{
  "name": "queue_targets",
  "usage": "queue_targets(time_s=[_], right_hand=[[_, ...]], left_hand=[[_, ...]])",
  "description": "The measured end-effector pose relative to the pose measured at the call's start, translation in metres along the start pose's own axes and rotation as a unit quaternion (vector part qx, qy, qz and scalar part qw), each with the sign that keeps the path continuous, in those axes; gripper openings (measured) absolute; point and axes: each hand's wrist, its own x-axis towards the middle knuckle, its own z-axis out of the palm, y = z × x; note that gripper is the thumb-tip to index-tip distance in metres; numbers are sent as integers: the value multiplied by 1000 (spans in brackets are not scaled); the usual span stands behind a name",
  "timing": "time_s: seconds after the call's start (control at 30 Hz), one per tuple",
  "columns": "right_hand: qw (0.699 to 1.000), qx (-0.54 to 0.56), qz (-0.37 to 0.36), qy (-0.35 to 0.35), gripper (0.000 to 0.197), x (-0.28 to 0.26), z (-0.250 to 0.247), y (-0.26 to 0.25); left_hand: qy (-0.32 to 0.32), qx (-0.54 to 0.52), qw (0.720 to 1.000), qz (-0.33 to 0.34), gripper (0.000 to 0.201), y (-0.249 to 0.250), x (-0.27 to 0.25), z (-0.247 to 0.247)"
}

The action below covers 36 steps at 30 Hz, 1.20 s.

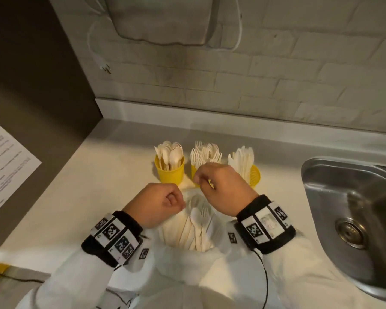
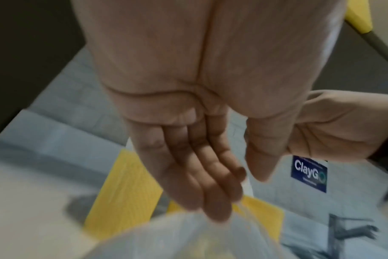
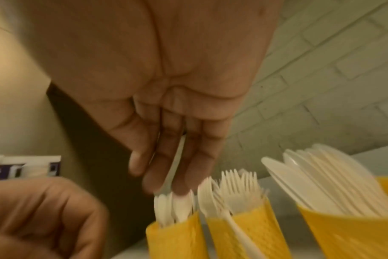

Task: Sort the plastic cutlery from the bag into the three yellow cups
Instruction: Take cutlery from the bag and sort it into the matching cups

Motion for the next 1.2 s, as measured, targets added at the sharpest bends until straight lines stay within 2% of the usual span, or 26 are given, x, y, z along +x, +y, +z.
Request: queue_targets(time_s=[0.1, 0.23, 0.33, 0.5, 0.57, 0.7, 0.8, 0.97, 1.07, 1.13, 1.2], right_hand=[[989, -25, 35, -142, 21, -27, 22, 3], [959, -59, 78, -265, 23, -59, 55, 14], [939, -75, 97, -321, 27, -77, 65, 19], [915, -162, 126, -348, 43, -89, 69, 19], [903, -204, 131, -355, 43, -92, 72, 18], [909, -224, 120, -331, 38, -95, 78, 22], [915, -224, 103, -320, 37, -96, 80, 26], [916, -221, 102, -318, 43, -99, 80, 33], [913, -223, 107, -323, 51, -101, 79, 36], [915, -218, 112, -322, 53, -101, 78, 37], [915, -209, 117, -324, 55, -99, 79, 39]], left_hand=[[-132, 84, 987, -25, 19, -20, -14, 23], [-197, 144, 968, -59, 44, -39, -27, 42], [-206, 212, 951, -90, 54, -43, -33, 45], [-168, 347, 907, -171, 38, -37, -34, 50], [-151, 363, 898, -196, 40, -36, -32, 53], [-101, 324, 911, -234, 44, -32, -27, 60], [-59, 264, 937, -221, 53, -32, -22, 67], [-12, 84, 974, -210, 81, -32, -16, 78], [-2, 22, 977, -214, 69, -29, -12, 84], [-13, -19, 970, -242, 60, -27, -10, 86], [-31, -44, 962, -266, 33, -25, -7, 86]])
